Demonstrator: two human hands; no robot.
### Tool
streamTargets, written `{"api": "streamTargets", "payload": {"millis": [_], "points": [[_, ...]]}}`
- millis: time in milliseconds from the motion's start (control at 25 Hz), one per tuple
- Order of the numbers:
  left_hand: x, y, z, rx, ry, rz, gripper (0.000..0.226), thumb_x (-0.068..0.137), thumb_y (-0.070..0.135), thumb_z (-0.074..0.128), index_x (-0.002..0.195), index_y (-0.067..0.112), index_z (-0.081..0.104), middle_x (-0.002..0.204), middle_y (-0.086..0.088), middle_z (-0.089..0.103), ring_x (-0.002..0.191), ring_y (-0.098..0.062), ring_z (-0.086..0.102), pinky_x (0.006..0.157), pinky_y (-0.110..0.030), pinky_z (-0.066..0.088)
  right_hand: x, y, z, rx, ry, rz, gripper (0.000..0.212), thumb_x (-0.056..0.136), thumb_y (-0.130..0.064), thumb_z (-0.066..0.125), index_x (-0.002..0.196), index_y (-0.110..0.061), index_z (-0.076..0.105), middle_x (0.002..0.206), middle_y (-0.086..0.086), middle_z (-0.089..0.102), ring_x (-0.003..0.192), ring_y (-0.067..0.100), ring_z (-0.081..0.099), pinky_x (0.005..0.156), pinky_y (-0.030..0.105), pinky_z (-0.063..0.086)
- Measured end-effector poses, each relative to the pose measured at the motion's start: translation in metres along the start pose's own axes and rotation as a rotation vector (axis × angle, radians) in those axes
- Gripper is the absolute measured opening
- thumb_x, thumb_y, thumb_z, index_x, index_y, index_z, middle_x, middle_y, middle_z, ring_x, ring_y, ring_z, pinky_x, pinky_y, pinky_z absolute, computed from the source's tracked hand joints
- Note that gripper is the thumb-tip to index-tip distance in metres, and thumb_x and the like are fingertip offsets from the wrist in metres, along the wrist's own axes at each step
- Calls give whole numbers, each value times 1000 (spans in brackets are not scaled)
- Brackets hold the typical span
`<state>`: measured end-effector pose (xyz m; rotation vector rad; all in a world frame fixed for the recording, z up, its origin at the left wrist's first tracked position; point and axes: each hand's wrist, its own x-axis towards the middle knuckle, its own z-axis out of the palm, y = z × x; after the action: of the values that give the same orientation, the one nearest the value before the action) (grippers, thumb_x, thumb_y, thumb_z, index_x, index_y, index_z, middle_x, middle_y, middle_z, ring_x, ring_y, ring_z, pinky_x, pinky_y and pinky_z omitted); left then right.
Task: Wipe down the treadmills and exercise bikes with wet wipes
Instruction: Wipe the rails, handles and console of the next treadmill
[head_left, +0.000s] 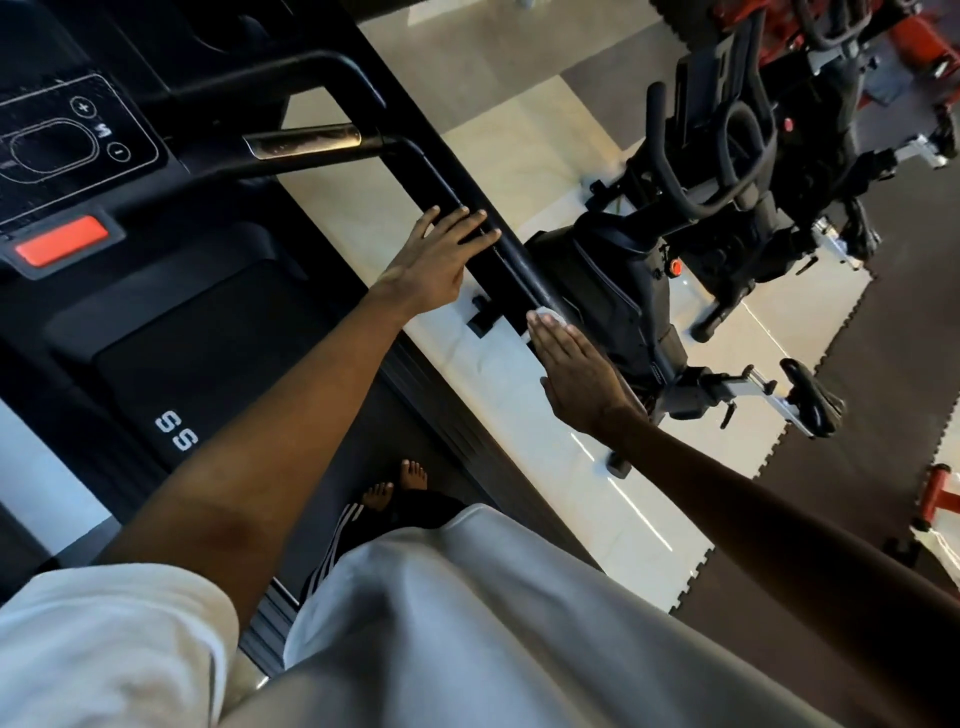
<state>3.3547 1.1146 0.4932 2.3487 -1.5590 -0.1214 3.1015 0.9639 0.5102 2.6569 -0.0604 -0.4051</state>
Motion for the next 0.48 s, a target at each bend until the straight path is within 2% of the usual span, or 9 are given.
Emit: {"api": "streamTargets", "payload": {"millis": [120,280,360,480], "points": [[3,-8,-4,19,-7,-14,72,96,7,51,159,28,25,167,-5,20,155,-24,14,125,-45,4,-23,9,8,-71,14,-36,74,102,-28,43,158,0,6,167,16,-3,155,28,1,125,40,0],[5,-3,2,41,7,-46,72,96,8,51,160,29,24,168,-4,18,155,-23,13,125,-45,6,26,0,-5,-145,17,-67,74,102,-25,37,156,3,-5,166,16,-8,155,26,-6,122,40,-9],[-1,0,5,53,-1,-69,74,97,9,50,161,28,18,169,-5,13,155,-23,10,125,-44,6,44,-3,-12,-229,-26,-105,75,103,-27,34,155,6,-9,165,18,-11,154,27,-9,119,42,-15],[-8,1,6,82,1,-96,76,97,10,50,162,26,15,169,-7,10,156,-24,9,125,-43,6,33,7,-4,-354,-87,-194,77,103,-29,36,154,9,-7,164,23,-11,154,32,-10,117,45,-16]]}}
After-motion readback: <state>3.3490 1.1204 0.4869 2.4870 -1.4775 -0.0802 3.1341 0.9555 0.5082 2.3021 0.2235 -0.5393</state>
